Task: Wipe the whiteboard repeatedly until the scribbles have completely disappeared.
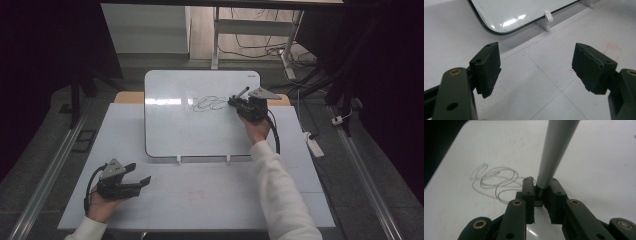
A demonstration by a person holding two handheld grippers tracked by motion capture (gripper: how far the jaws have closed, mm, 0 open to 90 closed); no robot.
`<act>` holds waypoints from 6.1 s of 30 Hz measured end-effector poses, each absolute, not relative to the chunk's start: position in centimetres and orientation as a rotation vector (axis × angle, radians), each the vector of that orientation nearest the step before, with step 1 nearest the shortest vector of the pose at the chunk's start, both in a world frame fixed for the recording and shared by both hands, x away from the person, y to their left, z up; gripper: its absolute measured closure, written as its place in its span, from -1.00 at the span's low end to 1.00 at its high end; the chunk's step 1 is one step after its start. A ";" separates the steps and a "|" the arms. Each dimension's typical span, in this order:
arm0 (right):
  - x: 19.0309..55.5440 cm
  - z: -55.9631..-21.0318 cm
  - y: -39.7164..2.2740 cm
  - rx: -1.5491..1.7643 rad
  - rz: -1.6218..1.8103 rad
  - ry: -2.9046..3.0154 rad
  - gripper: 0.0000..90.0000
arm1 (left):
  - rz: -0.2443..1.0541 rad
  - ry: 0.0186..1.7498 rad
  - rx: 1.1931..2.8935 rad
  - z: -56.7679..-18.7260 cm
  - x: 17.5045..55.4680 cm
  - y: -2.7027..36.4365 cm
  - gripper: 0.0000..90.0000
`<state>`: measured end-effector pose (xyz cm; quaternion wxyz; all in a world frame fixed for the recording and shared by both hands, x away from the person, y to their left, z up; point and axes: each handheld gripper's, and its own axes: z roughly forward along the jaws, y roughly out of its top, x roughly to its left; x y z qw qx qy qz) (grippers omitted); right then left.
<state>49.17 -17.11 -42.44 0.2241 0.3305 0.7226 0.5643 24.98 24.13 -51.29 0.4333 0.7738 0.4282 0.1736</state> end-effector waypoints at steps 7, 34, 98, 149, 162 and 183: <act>48.1 -42.9 -15.8 0.773 1.470 2.108 0.71 | 0.433 1.072 1.926 -51.4 25.2 24.2 -0.47; 48.7 -42.6 -14.0 0.785 1.502 2.093 0.71 | 0.444 1.065 1.909 -51.2 25.0 24.4 -0.47; 49.4 -41.7 -9.5 0.752 1.474 2.074 0.71 | 0.434 1.081 1.902 -51.4 25.2 24.6 -0.48; 47.5 -43.5 -4.2 0.624 1.475 2.199 0.71 | 0.438 1.077 1.901 -51.4 25.2 24.5 -0.47; 47.2 -43.5 -5.5 0.626 1.450 2.198 0.71 | 0.438 1.076 1.903 -51.4 25.1 24.4 -0.47; 46.2 -44.0 -5.1 0.552 1.368 2.236 0.71 | 0.439 1.075 1.902 -51.4 25.2 24.4 -0.47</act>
